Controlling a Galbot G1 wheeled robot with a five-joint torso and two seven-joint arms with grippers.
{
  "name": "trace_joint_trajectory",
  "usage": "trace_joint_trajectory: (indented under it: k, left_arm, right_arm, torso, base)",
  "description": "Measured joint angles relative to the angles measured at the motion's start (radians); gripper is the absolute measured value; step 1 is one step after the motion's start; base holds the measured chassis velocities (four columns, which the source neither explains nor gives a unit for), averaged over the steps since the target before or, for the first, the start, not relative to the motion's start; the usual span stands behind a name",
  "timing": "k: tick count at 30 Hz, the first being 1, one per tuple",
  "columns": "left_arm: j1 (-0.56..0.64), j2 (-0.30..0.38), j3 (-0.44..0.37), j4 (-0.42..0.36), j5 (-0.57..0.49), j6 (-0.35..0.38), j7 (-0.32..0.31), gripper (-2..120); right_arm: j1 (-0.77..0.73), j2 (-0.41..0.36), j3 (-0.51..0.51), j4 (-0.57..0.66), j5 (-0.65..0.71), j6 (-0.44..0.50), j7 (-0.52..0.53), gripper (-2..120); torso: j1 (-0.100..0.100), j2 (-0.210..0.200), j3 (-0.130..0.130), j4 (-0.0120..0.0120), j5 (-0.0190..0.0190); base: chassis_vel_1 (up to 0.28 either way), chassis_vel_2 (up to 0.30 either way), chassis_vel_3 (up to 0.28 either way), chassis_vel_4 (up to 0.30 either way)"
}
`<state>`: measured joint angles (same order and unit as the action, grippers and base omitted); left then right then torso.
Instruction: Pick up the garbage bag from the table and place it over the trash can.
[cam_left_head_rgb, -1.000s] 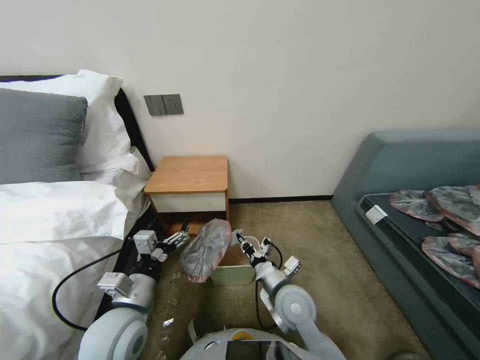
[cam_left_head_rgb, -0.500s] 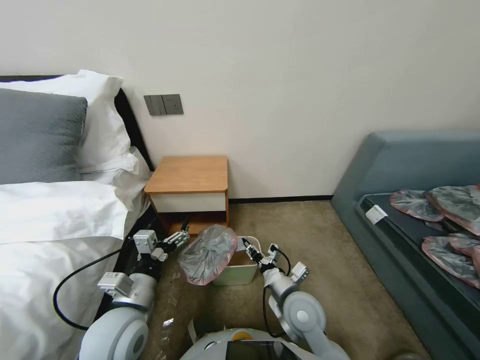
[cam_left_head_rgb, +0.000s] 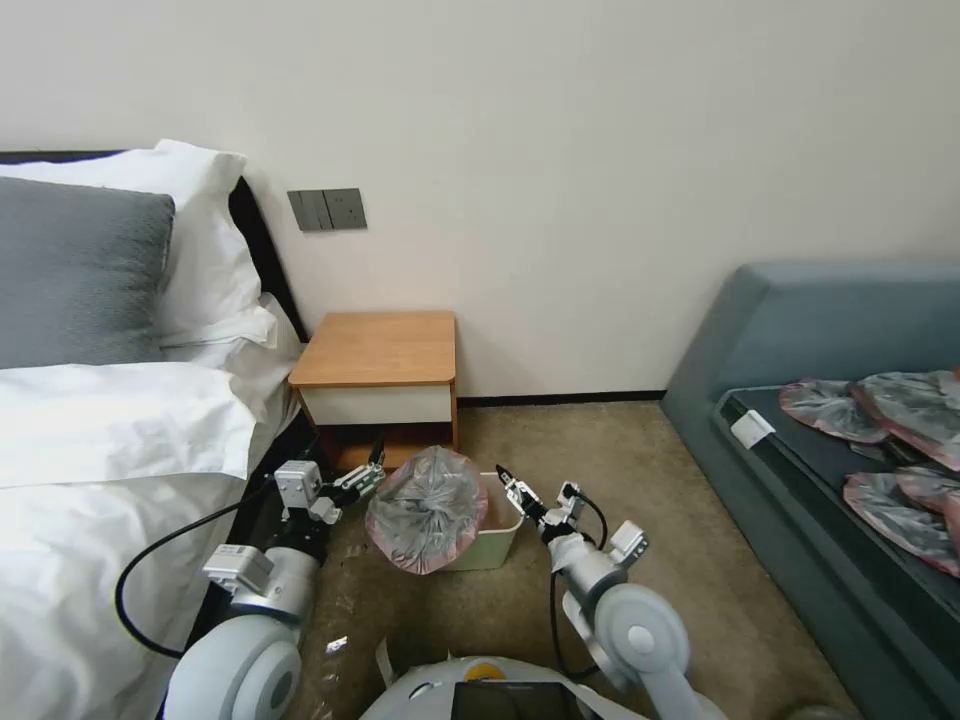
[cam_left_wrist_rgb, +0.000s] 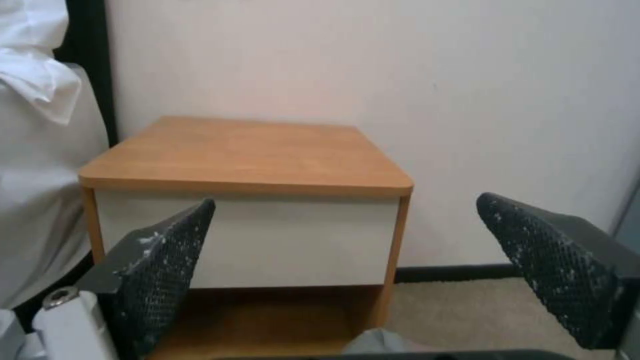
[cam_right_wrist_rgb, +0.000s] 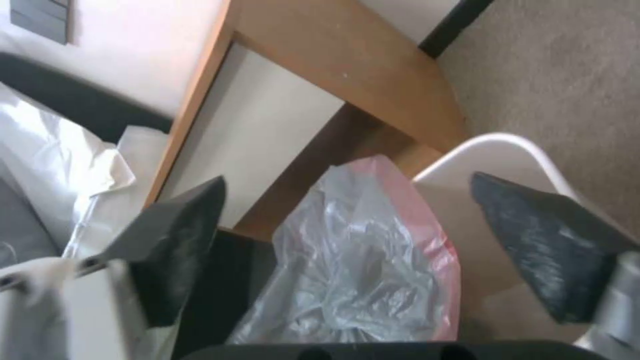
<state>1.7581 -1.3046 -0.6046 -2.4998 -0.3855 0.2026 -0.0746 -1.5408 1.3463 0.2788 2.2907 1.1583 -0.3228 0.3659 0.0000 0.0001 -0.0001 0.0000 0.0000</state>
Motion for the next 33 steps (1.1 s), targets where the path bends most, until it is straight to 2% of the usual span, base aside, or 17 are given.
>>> trace_joint_trajectory:
  k: [5,10,13,15,17,25,28,33]
  left_arm:
    - [0.007,0.013,0.016,0.018,0.039,0.009,-0.003,99]
    - [0.005,0.028,0.050,0.070,0.094,0.013,-0.018,93]
    - [-0.004,0.036,0.105,0.105,0.111,0.023,-0.038,81]
    - [-0.006,0.037,0.121,0.117,0.113,0.028,-0.047,78]
    - [-0.013,0.036,0.149,0.150,0.113,0.041,-0.079,68]
    - [-0.042,0.025,0.192,0.239,0.124,0.057,-0.120,40]
    - [-0.053,0.025,0.207,0.264,0.120,0.063,-0.129,41]
    - [-0.074,0.024,0.236,0.304,0.116,0.077,-0.156,52]
  right_arm:
    - [0.002,0.012,0.008,0.000,-0.002,-0.006,-0.008,100]
    - [0.003,0.022,0.015,-0.001,-0.006,-0.008,-0.015,100]
    - [0.002,0.022,0.026,-0.001,-0.006,-0.008,-0.020,100]
    - [0.001,0.022,0.029,-0.001,-0.006,-0.008,-0.020,100]
    - [-0.003,0.023,0.035,-0.001,-0.006,-0.008,-0.022,100]
    - [-0.025,0.030,0.052,0.000,-0.019,-0.004,-0.039,100]
    - [-0.033,0.031,0.057,0.004,-0.023,-0.003,-0.044,100]
    - [-0.049,0.032,0.063,0.009,-0.031,-0.002,-0.051,100]
  torso:
    - [0.000,0.000,0.000,-0.0001,-0.0001]
    - [0.000,0.000,0.000,0.0000,-0.0001]
    - [0.000,0.000,0.000,-0.0001,-0.0001]
    - [0.000,0.000,0.000,0.0000,0.0000]
    - [0.000,0.000,0.000,0.0000,0.0000]
    - [0.000,0.000,0.000,0.0000,0.0000]
    - [0.000,0.000,0.000,0.0000,0.0000]
    - [0.000,0.000,0.000,0.0000,0.0000]
  base:
    - [0.000,0.000,0.000,0.000]
    - [0.000,0.000,0.000,0.000]
    - [0.000,0.000,0.000,0.000]
    - [0.000,0.000,0.000,0.000]
    - [0.000,0.000,0.000,0.000]
    - [0.000,0.000,0.000,0.000]
    - [0.000,0.000,0.000,0.000]
    - [0.000,0.000,0.000,0.000]
